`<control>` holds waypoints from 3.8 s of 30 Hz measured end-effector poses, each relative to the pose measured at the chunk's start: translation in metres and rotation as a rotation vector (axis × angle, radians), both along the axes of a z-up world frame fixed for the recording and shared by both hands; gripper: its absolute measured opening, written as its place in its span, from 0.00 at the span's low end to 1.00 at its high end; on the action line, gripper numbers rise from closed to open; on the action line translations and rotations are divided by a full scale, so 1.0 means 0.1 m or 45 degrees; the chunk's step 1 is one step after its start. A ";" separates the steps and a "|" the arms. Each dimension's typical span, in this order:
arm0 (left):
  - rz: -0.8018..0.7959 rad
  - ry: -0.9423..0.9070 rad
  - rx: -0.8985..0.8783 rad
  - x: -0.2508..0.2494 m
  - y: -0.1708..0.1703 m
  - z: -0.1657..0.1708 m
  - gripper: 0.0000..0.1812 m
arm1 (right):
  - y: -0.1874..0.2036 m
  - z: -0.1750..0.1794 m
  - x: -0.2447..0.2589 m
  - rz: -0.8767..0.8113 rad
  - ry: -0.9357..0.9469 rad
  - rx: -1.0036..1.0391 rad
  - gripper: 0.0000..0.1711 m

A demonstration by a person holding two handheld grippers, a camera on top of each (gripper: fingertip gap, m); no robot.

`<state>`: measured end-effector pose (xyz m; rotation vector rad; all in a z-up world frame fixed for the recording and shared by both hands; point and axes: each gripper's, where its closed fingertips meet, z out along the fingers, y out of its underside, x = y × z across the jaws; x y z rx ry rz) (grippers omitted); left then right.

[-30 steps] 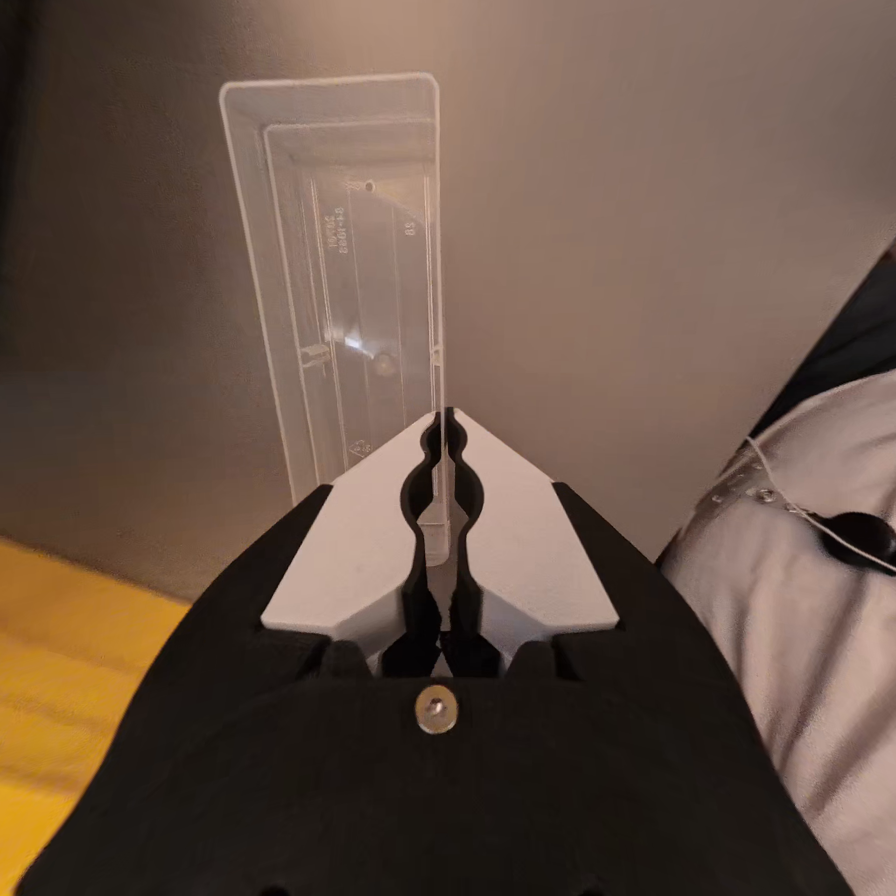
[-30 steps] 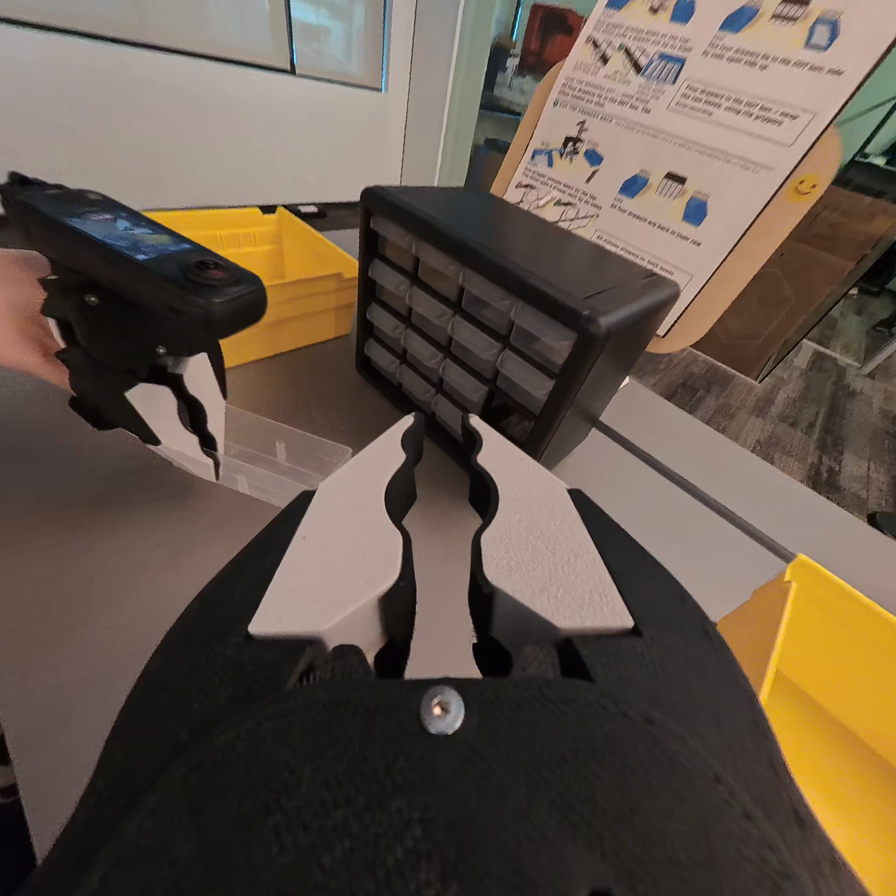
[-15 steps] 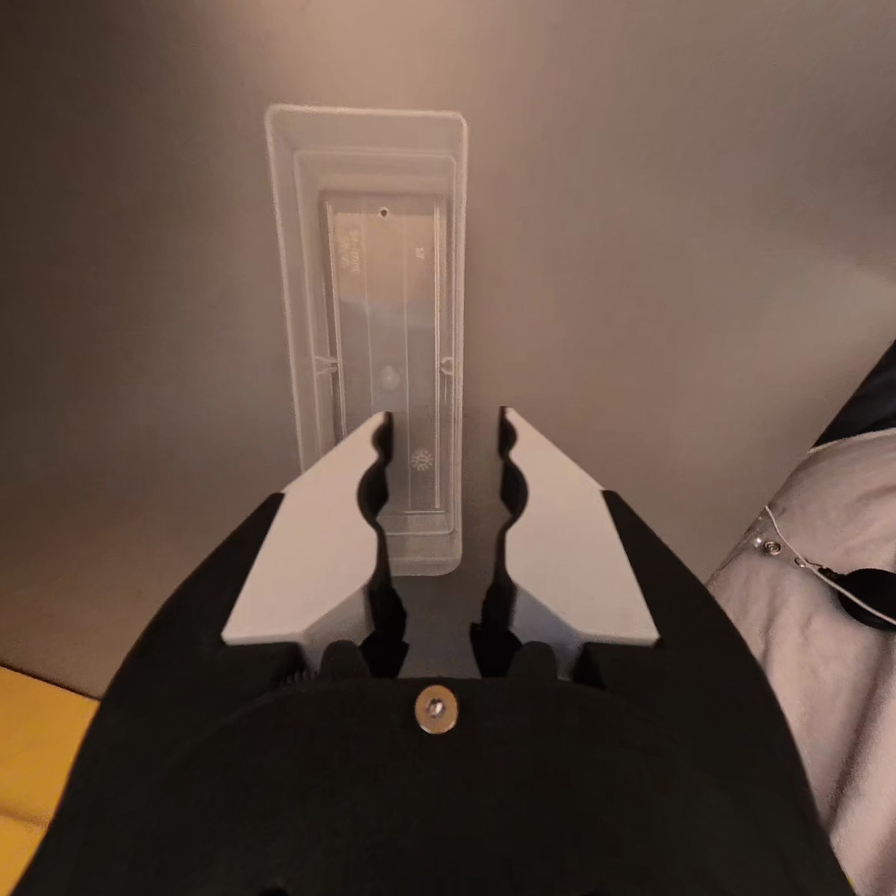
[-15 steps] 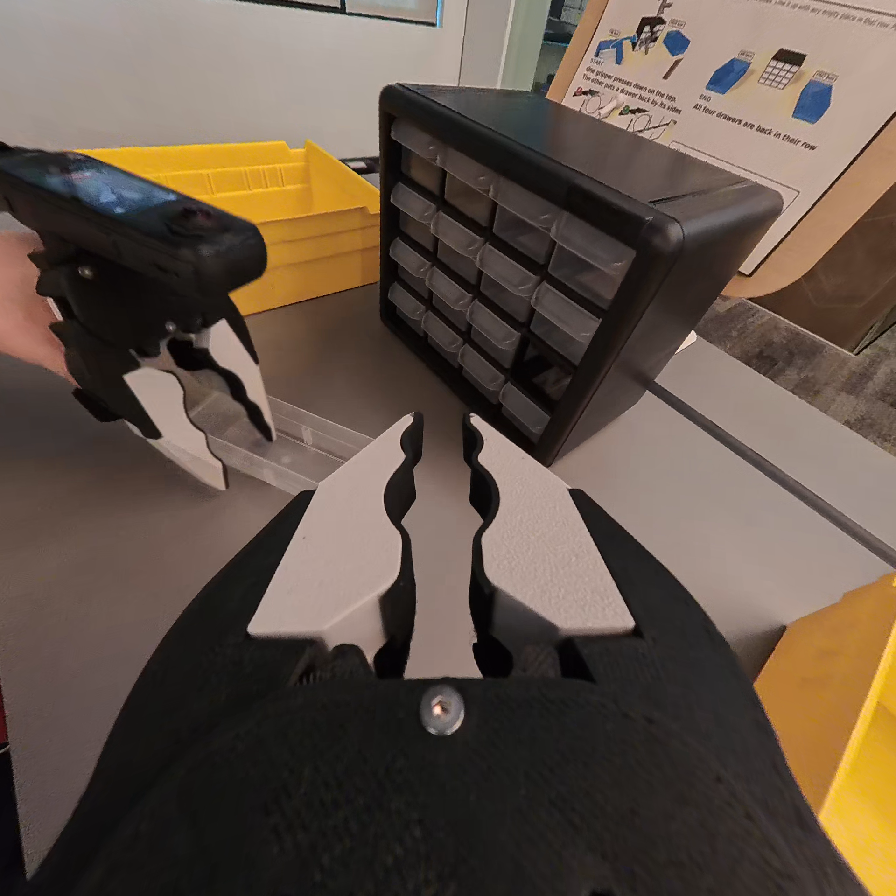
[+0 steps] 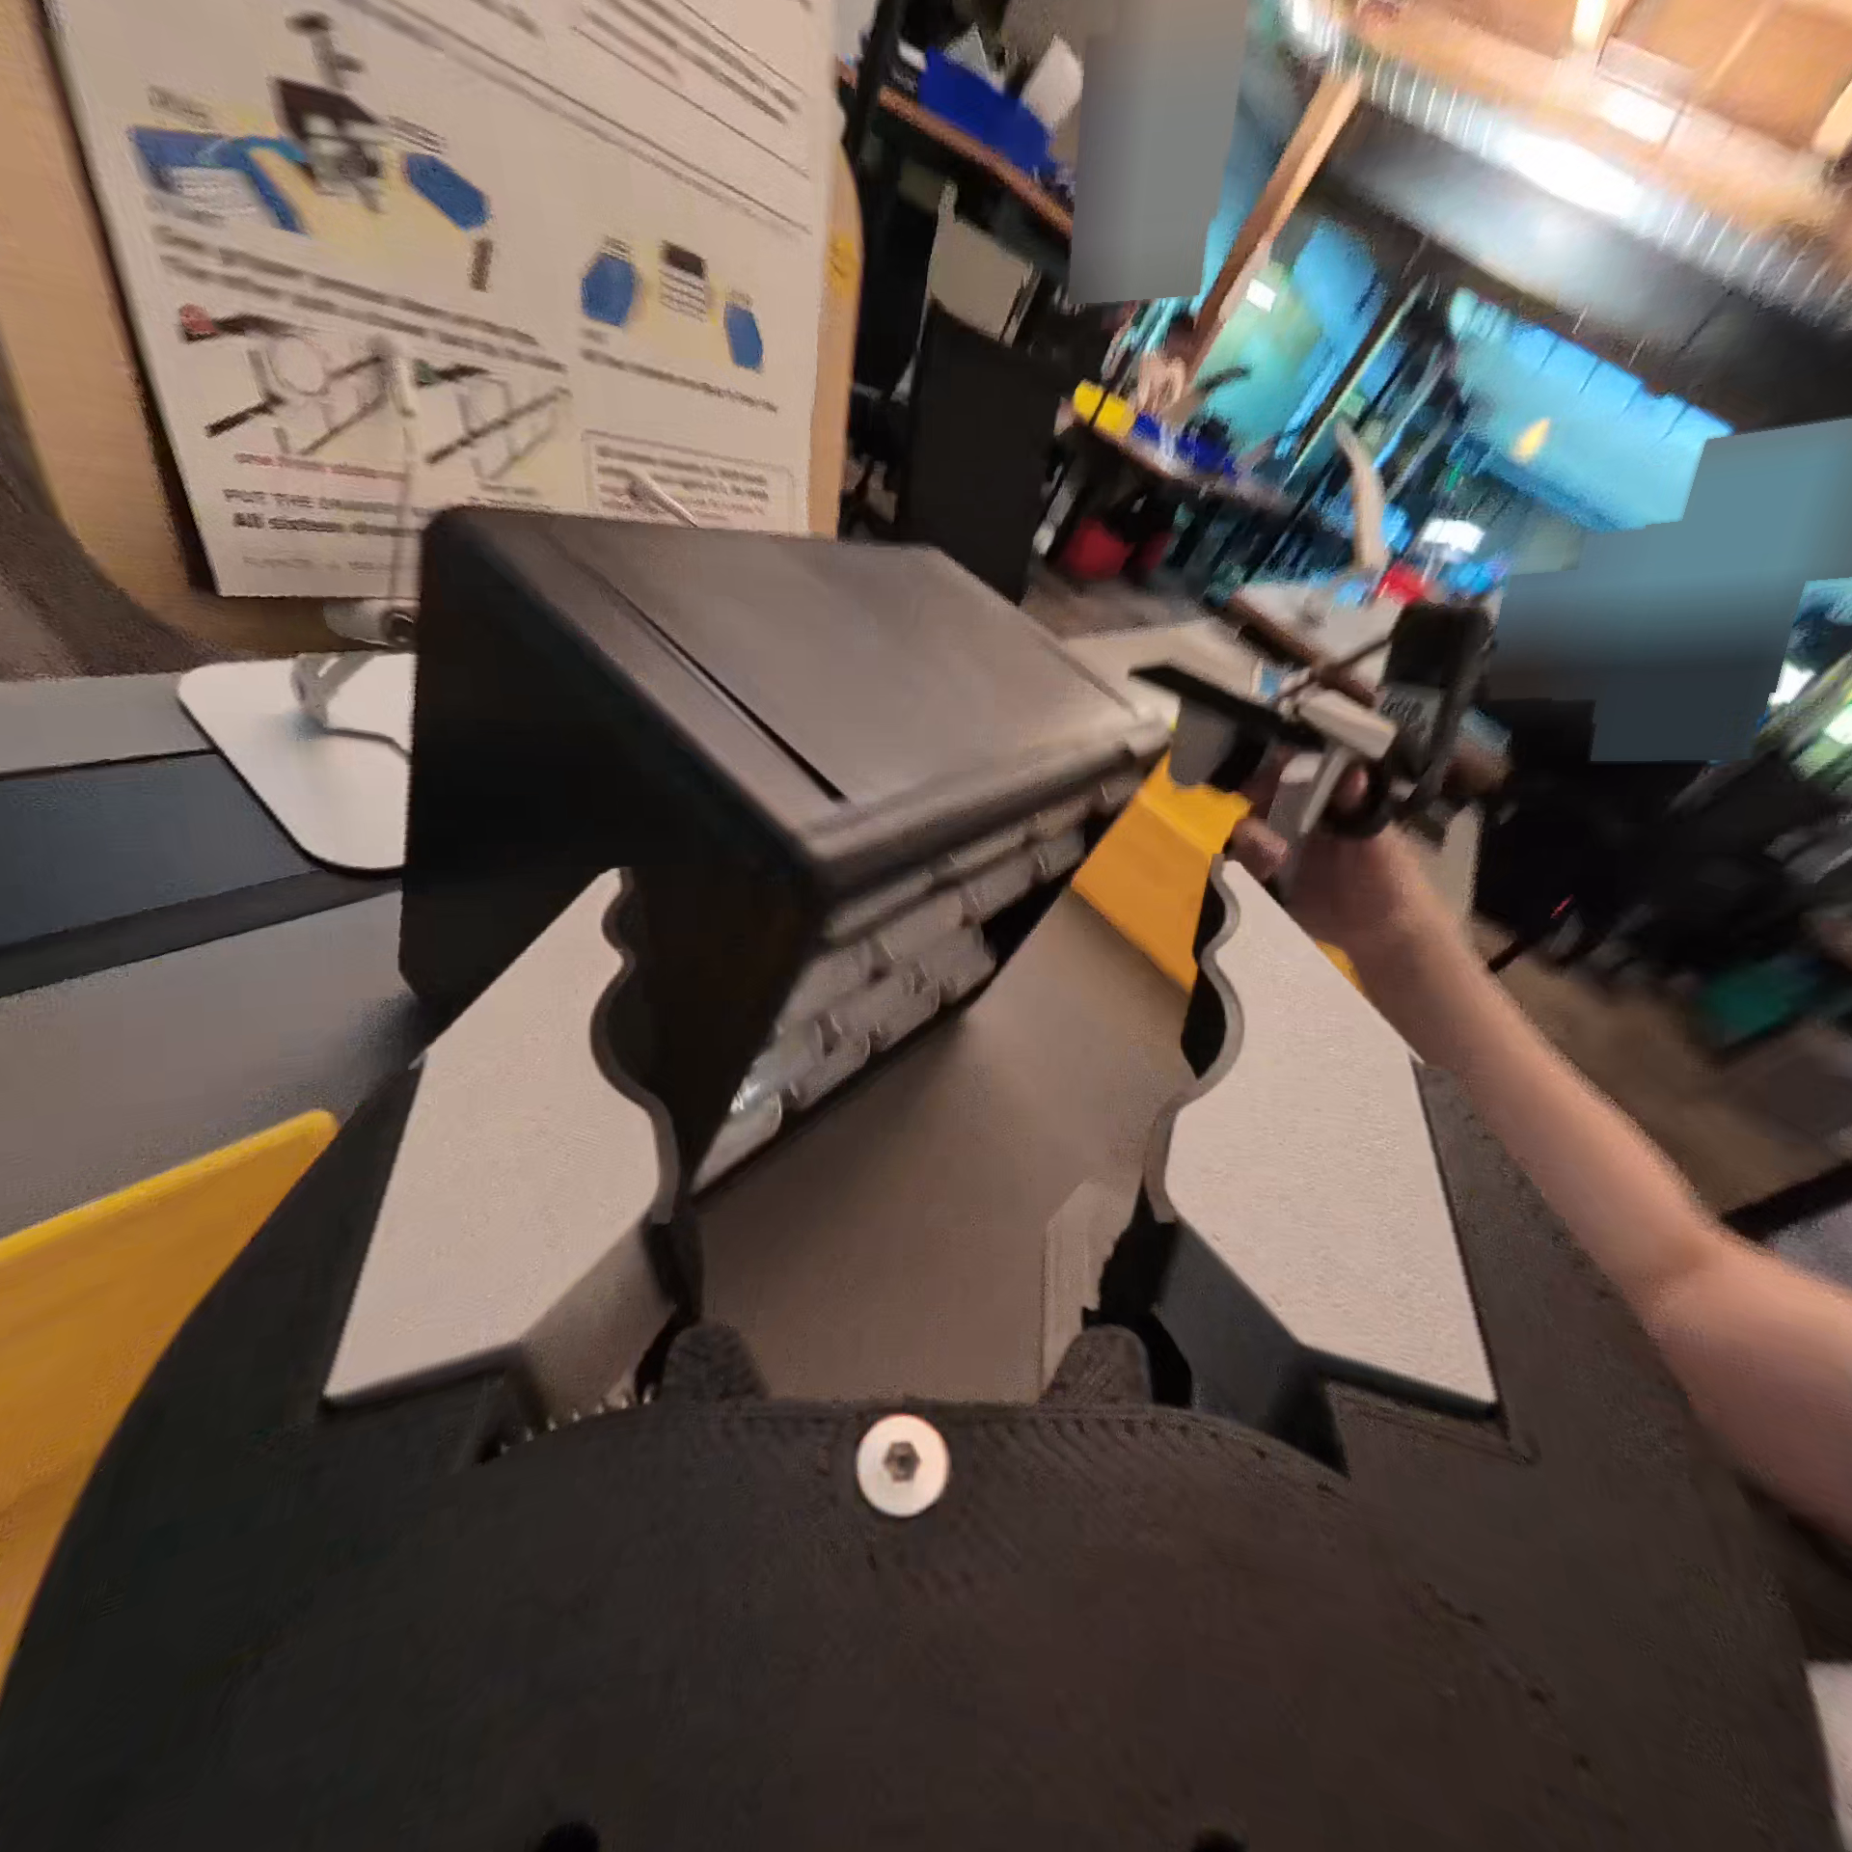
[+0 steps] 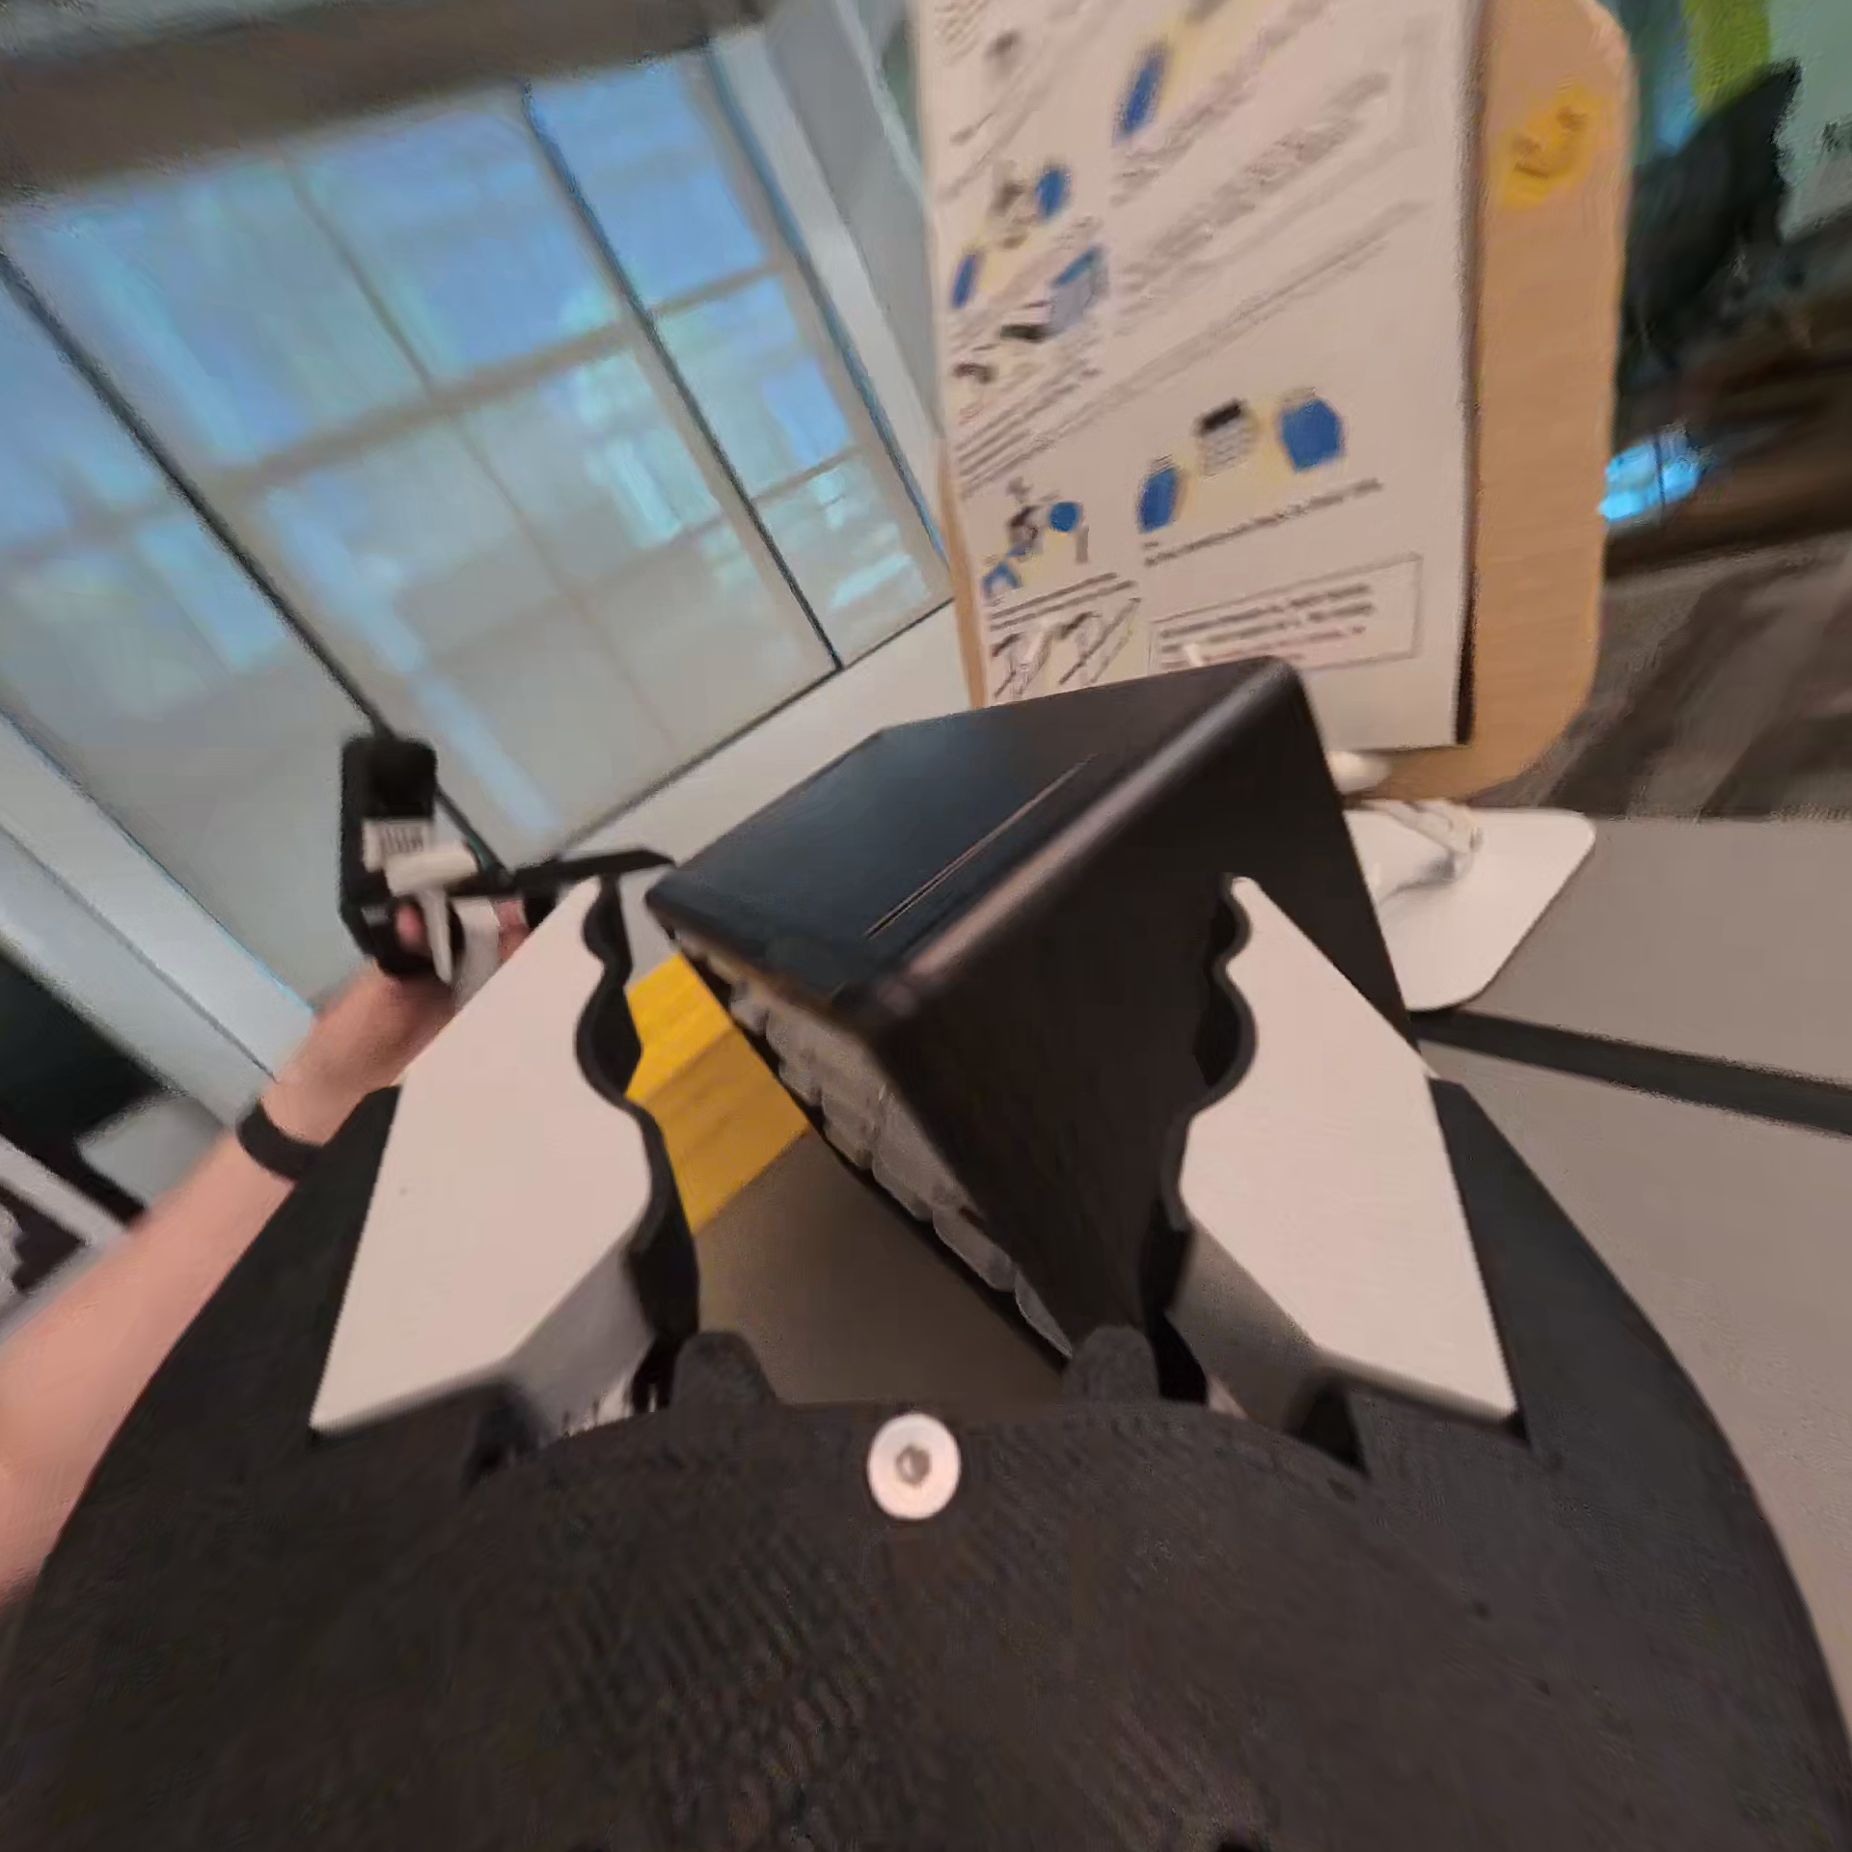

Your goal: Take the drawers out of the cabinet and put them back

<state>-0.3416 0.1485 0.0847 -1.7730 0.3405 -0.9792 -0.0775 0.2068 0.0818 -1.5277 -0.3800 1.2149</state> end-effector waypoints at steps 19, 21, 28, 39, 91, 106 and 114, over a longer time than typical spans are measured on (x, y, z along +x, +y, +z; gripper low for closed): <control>-0.127 -0.145 -0.877 0.20 0.78 -0.71 0.56 | 0.39 -0.70 -0.48 0.298 -0.372 -0.973 0.63; -0.132 -0.136 -0.885 0.21 0.78 -0.71 0.56 | 0.39 -0.69 -0.47 0.299 -0.390 -0.978 0.62; -0.123 -0.087 -0.903 0.23 0.78 -0.72 0.57 | 0.39 -0.69 -0.46 0.295 -0.386 -0.966 0.62; -0.143 -0.061 -0.927 0.47 0.78 -0.73 0.58 | 0.40 -0.70 -0.23 0.281 -0.398 -0.974 0.62; -0.767 -0.203 -0.906 2.38 -1.86 -1.90 0.46 | -2.28 -1.97 -0.18 0.179 -0.623 -0.593 0.61; -0.331 0.069 -0.019 1.61 -1.43 -0.71 0.38 | -2.22 -2.38 0.19 0.069 -1.614 -0.560 0.45; -0.123 0.276 0.431 0.78 -0.53 0.41 0.47 | -2.21 -2.42 0.18 0.139 -1.648 -0.579 0.40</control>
